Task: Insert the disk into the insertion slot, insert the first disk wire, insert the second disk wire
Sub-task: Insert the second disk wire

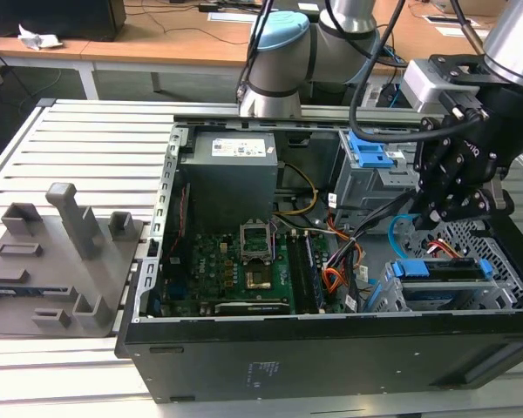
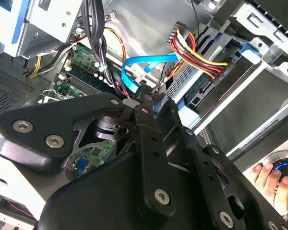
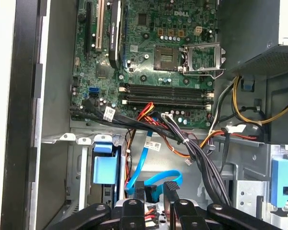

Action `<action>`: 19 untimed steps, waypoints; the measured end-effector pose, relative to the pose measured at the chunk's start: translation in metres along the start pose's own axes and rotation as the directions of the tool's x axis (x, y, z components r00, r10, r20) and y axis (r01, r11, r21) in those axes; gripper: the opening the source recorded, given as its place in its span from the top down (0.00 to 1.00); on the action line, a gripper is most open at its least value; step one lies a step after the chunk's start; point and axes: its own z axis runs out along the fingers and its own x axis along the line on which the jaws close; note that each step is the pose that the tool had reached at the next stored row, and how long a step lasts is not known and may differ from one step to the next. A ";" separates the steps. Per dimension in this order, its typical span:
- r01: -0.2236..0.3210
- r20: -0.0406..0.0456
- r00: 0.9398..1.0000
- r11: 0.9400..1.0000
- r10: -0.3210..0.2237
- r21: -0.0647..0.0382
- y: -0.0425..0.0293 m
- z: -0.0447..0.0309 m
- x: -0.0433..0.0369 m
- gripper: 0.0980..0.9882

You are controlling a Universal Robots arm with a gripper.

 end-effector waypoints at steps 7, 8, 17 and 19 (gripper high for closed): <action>0.001 -0.001 1.000 1.000 -0.001 0.000 0.0001 0.0000 -0.0001 0.93; 0.001 -0.001 1.000 1.000 -0.001 0.000 0.0000 0.0000 0.0000 0.99; 0.001 -0.010 1.000 1.000 -0.001 -0.001 0.0012 0.0008 -0.0001 0.84; 0.004 -0.027 1.000 1.000 -0.004 -0.001 0.0013 0.0010 0.0000 0.84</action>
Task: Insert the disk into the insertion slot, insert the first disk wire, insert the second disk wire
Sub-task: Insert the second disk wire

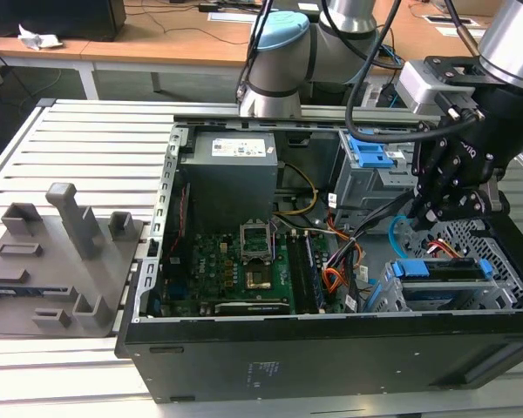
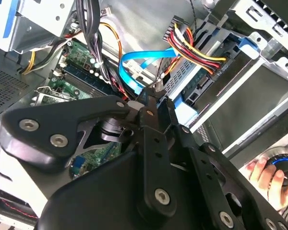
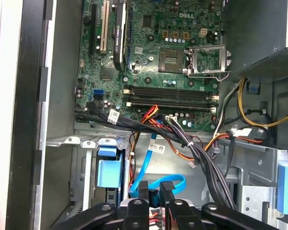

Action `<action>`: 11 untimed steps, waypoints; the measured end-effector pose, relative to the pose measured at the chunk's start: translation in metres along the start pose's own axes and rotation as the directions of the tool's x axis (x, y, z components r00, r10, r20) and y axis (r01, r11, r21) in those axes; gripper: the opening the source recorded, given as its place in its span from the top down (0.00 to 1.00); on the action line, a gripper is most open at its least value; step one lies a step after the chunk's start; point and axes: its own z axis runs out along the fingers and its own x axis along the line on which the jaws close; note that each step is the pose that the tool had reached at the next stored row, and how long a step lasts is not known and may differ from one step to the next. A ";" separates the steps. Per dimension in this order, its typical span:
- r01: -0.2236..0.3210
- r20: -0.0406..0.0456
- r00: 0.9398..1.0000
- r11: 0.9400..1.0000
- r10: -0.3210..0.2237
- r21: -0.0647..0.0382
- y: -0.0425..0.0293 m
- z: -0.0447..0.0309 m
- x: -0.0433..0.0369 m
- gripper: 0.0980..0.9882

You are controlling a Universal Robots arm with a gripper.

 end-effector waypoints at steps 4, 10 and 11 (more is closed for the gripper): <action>0.000 0.000 1.000 1.000 0.000 0.000 0.0000 0.0000 0.0000 0.85; 0.000 0.000 1.000 1.000 0.000 0.000 0.0000 0.0000 0.0000 0.93; 0.000 0.000 1.000 1.000 0.000 0.000 0.0000 0.0000 0.0000 0.93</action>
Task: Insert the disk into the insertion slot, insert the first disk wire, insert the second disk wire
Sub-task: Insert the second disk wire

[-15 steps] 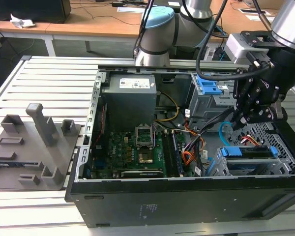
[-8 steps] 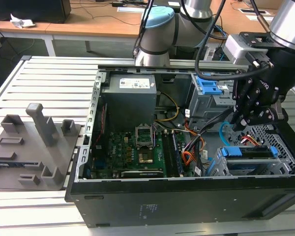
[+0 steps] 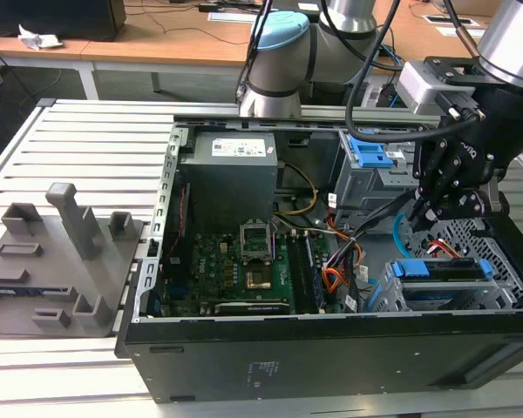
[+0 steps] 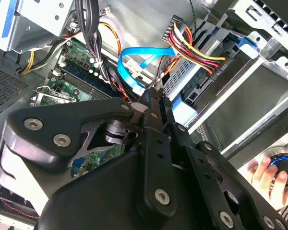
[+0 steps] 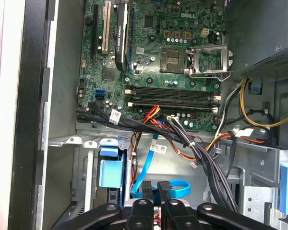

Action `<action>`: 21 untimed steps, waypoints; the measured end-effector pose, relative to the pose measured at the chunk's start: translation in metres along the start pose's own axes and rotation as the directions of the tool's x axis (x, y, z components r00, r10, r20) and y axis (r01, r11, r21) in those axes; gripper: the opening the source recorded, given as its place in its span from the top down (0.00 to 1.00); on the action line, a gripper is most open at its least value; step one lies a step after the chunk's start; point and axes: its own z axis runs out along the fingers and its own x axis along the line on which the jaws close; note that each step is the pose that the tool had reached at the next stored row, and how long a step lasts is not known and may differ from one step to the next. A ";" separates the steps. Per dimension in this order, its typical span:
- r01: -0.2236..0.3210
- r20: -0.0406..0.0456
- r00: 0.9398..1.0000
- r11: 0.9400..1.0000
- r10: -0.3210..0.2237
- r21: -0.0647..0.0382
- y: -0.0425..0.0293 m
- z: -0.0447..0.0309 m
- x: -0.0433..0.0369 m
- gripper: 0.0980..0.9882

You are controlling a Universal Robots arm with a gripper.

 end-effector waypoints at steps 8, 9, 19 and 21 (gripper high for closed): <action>0.000 0.000 1.000 1.000 0.000 0.000 0.0001 0.0002 0.0045 0.93; 0.000 0.000 1.000 1.000 0.000 0.000 0.0002 0.0002 0.0051 0.93; 0.000 0.000 1.000 1.000 0.000 0.000 0.0005 0.0024 0.0145 0.93; 0.000 0.000 1.000 1.000 0.000 0.000 0.0006 0.0028 0.0154 0.93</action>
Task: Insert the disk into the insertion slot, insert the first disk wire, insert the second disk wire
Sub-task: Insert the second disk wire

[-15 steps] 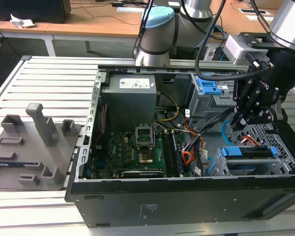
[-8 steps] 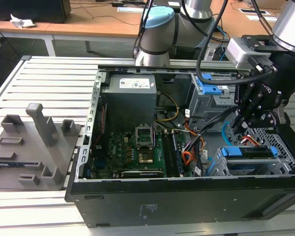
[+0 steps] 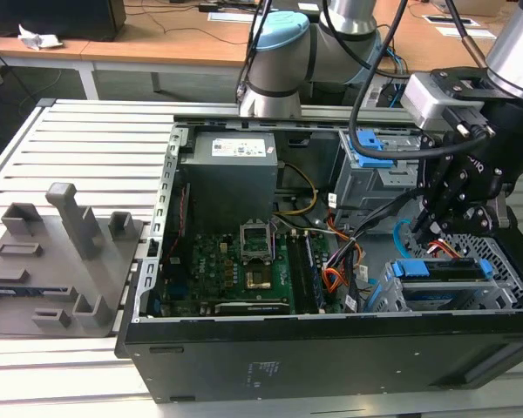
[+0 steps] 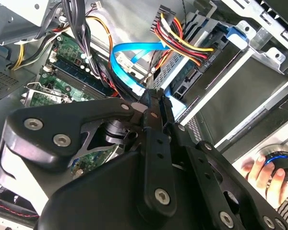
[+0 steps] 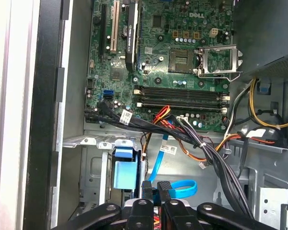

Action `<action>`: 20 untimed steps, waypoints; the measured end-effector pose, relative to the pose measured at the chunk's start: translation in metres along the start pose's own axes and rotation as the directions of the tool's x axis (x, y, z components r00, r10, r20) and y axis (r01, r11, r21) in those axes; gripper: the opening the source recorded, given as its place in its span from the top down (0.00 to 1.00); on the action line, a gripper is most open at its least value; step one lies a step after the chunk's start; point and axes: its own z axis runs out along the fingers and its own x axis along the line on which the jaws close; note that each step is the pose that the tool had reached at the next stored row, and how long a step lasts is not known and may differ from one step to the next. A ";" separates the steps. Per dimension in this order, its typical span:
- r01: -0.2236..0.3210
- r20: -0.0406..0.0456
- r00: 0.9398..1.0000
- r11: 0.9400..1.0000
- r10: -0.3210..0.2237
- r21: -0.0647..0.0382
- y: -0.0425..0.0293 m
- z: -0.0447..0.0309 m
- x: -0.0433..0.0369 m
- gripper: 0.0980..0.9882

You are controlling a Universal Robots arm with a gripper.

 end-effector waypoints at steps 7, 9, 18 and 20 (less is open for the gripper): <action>0.000 0.000 1.000 1.000 0.000 0.000 0.0002 0.0008 0.0047 0.93; 0.000 0.000 1.000 1.000 0.000 0.000 0.0002 0.0009 0.0047 0.93; -0.094 0.004 0.996 0.996 0.094 0.001 -0.0007 0.0025 0.0047 0.93; -0.094 0.004 0.996 0.996 0.094 0.001 -0.0057 0.0022 0.0050 0.93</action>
